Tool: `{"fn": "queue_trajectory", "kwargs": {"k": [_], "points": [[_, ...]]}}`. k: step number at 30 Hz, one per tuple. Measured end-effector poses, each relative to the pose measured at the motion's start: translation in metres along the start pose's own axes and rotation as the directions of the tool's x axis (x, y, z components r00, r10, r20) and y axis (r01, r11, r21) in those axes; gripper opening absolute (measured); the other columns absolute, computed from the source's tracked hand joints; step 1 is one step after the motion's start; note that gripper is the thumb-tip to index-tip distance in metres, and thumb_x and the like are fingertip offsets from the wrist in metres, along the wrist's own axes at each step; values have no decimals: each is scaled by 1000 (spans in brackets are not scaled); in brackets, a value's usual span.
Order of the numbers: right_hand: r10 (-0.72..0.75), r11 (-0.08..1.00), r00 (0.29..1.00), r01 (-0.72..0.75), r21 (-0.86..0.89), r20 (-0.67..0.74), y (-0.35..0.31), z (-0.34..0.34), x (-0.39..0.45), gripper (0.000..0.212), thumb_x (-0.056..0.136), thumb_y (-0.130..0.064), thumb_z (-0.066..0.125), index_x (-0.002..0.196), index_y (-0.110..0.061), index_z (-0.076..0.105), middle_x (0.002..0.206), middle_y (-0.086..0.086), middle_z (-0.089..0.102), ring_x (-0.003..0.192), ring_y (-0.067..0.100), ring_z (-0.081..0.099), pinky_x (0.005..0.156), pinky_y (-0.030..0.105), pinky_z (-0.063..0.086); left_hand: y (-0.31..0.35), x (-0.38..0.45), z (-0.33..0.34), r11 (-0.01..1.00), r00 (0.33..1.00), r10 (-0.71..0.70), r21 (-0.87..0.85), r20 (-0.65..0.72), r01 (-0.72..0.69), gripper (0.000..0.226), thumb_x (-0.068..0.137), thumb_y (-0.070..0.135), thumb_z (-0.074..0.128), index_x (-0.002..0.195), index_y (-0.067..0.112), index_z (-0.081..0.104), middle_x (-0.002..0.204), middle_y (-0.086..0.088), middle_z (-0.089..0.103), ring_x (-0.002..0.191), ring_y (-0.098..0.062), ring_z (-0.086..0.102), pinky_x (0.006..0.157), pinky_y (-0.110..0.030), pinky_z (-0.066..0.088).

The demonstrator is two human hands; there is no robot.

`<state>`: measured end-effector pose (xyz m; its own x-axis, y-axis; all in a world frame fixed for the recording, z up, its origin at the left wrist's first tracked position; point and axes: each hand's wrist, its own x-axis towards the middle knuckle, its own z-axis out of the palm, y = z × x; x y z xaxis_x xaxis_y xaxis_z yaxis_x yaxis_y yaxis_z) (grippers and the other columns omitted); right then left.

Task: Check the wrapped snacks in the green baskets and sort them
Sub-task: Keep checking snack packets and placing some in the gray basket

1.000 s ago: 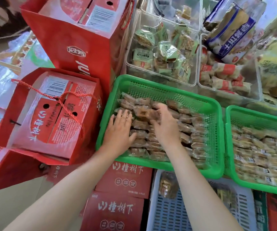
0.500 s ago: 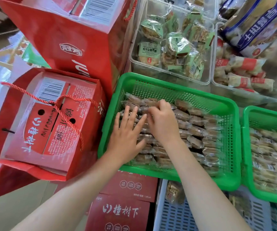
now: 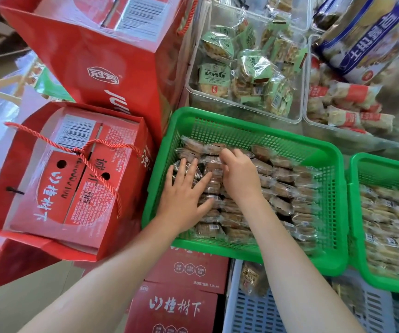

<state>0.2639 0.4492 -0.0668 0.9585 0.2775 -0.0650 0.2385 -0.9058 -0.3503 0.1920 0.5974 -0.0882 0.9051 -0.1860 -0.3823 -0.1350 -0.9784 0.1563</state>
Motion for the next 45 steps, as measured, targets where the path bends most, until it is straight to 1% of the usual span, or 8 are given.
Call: {"fn": "queue_trajectory", "kwargs": {"k": [11,16,18,20,23,29,36,45], "points": [[49,873,999,-32,486,-23,-4,-71,-48,11,94,-9,65,89,-18,59,102,-4,59,95,4,55,80,14,45,-1,0,1,1000,1000,-3,29,4,3,72,98,72,14,160,39,-4,166,-8,-25,153,-30,-25,123,-54,-11],[370,520,928,-237,820,34,-10,-88,-104,7,99,-8,60,95,-14,57,89,2,68,83,11,65,72,23,52,9,-18,-11,956,987,-33,-293,-155,-14,54,107,44,34,157,24,29,170,-8,6,157,-24,-2,127,-48,0],[460,354,878,-322,878,136,-10,-82,-123,7,100,-8,57,95,-13,57,90,2,71,88,20,68,79,33,57,20,-39,-26,718,964,-192,-695,-186,9,38,108,27,40,142,17,53,155,-7,45,146,-21,36,122,-45,26],[502,227,835,-378,898,224,-13,-76,-141,6,102,-8,54,97,-11,58,100,9,73,94,28,70,86,43,57,31,-65,-45,243,944,-329,-967,-8,77,31,108,30,41,117,20,69,115,0,73,110,-17,65,98,-42,51],[495,148,811,-431,890,311,-22,-72,-167,8,104,-9,50,98,-9,56,107,18,72,92,28,72,82,45,57,41,-102,-58,-176,951,-223,-969,212,174,26,104,40,51,106,23,70,103,-5,77,98,-21,73,80,-40,59],[419,183,818,-501,846,394,-42,-84,-214,40,104,-43,41,109,-13,69,97,5,76,85,16,72,64,26,53,46,-162,-49,-367,968,-5,-901,249,230,29,90,28,65,113,9,65,110,-23,71,94,-29,72,74,-40,62],[417,359,888,-357,862,195,-52,-92,-238,38,107,-34,42,88,-12,67,68,-6,66,61,4,60,54,17,45,55,-194,-31,-602,957,89,-751,277,273,49,89,24,73,133,4,63,119,-17,69,94,-23,67,77,-29,61],[322,740,939,-169,651,-122,-47,-78,-252,27,106,-22,44,82,-12,51,70,5,53,61,15,44,54,30,37,50,-202,-26,-305,938,-164,-920,304,245,9,95,13,67,102,6,70,102,-13,77,89,-18,73,69,-26,59]]}}
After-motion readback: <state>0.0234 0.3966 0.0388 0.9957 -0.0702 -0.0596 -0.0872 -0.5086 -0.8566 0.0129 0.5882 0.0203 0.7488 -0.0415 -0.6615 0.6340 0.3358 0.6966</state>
